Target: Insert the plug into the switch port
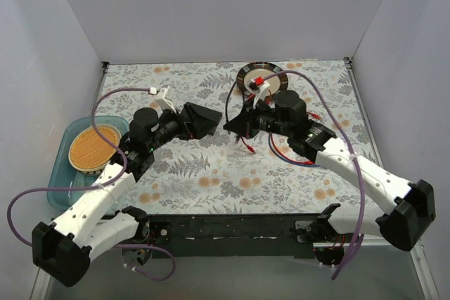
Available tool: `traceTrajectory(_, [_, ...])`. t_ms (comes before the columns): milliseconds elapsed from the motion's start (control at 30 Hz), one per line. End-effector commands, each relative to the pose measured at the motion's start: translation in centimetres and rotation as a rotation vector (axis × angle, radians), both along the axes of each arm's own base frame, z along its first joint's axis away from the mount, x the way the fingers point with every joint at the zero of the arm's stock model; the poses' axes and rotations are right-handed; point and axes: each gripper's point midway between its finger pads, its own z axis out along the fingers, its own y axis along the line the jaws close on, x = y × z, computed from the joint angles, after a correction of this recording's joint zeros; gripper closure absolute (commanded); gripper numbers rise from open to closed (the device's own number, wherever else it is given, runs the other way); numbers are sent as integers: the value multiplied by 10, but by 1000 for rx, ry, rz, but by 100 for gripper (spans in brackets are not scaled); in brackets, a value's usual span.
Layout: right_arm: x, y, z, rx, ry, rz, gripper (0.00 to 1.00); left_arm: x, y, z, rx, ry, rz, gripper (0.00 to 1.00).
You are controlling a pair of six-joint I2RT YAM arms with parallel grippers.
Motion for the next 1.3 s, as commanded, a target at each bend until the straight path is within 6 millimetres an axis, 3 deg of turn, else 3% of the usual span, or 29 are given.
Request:
traceTrajectory(0, [33,-55,113,160,-275,-246,99,5,33,33,-18,-105,192,2])
traceTrajectory(133, [36,-76,146,229,-355,-302,99,-8,27,51,-78,-175,124,2])
traceTrajectory(200, [32,-82,150,244,-375,-315,99,-13,22,53,-85,-189,85,2])
traceTrajectory(233, [30,-84,162,289,-415,-318,99,-13,18,52,-83,-193,63,2])
traceTrajectory(300, [16,-95,179,359,-481,-321,99,-18,11,51,-84,-190,5,2])
traceTrajectory(333, [13,-96,170,372,-487,-316,99,-18,7,49,-81,-186,-18,2])
traceTrajectory(400, [0,-110,189,476,-565,-338,99,-24,0,50,-90,-185,-75,2])
traceTrajectory(467, [2,-110,176,462,-550,-345,99,-26,-4,52,-106,-191,-101,2])
traceTrajectory(633, [-4,-84,142,450,-458,-215,99,-45,-18,67,-194,-243,-243,2])
traceTrajectory(667, [-2,-81,123,441,-426,-209,99,-48,-20,69,-210,-246,-267,2])
traceTrajectory(733, [-6,-83,123,508,-409,-214,99,-60,-26,73,-252,-268,-354,3])
traceTrajectory(767, [-5,-83,107,505,-384,-220,99,-65,-27,75,-270,-278,-384,4])
traceTrajectory(800, [-6,-85,111,546,-378,-225,99,-69,-30,68,-292,-240,-416,5])
traceTrajectory(833, [-7,-84,108,560,-367,-223,99,-77,-30,77,-316,-291,-459,6])
traceTrajectory(933, [-10,-79,99,580,-330,-194,99,-85,-33,78,-354,-290,-514,10])
traceTrajectory(1267, [-21,-64,88,673,-237,-78,99,-75,-38,59,-335,-241,-493,28])
